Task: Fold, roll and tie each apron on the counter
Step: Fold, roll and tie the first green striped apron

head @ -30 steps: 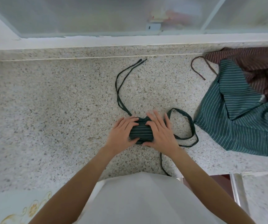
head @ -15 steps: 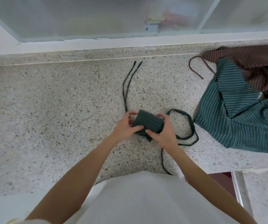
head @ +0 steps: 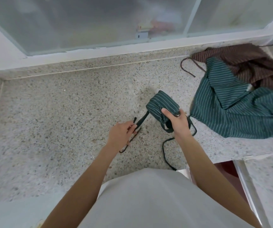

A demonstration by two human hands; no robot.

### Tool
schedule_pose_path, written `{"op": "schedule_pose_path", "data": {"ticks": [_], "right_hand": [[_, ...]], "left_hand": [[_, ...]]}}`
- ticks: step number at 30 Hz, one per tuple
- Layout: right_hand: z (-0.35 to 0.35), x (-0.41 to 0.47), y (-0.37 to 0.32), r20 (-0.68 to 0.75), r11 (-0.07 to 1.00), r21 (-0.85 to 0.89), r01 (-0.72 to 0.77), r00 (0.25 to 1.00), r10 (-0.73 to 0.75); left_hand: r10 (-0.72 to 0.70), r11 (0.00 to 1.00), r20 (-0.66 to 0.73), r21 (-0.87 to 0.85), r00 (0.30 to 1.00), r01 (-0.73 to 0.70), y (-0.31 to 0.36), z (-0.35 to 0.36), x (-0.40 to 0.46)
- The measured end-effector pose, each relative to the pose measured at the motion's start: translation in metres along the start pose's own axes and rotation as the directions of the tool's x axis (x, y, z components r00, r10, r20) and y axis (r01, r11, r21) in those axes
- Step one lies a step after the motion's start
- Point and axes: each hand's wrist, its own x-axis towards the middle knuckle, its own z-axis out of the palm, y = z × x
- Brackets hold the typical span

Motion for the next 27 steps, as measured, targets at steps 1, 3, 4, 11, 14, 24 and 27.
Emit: {"op": "schedule_pose_path", "data": {"ticks": [1,3,4,11,14,24,27], "right_hand": [[0.0,-0.003,0.001,0.006,1.0,-0.003,-0.002,1.0,0.002],[0.0,-0.009,0.003,0.014,1.0,-0.005,0.012,1.0,-0.012],[-0.001,-0.011,0.003,0.022,1.0,-0.005,0.02,1.0,-0.02],[0.001,-0.034,0.0,0.012,0.984,0.137,0.111,0.993,-0.114],[0.004,-0.031,-0.009,-0.12,0.966,0.221,0.132,0.987,-0.107],[-0.027,-0.005,-0.007,0.771,-0.147,-0.591,0.793,0.502,-0.392],[-0.027,-0.024,-0.013,0.817,0.193,-0.449,0.872,0.488,-0.307]], "left_hand": [[0.03,0.997,-0.045,0.078,0.999,-0.026,-0.003,0.0,-0.001],[0.051,0.99,-0.126,0.138,0.991,-0.034,-0.006,-0.001,-0.002],[0.029,0.995,-0.151,0.103,0.988,-0.013,-0.007,-0.003,-0.002],[-0.059,0.945,-0.176,-0.326,0.983,-0.001,0.015,-0.016,-0.007],[0.277,0.953,-0.119,0.16,0.954,-0.257,0.017,-0.009,-0.021],[0.565,0.731,0.05,0.432,0.823,-0.528,0.045,-0.083,0.009],[0.422,0.863,0.063,0.278,0.904,-0.422,0.045,-0.091,0.025]]}}
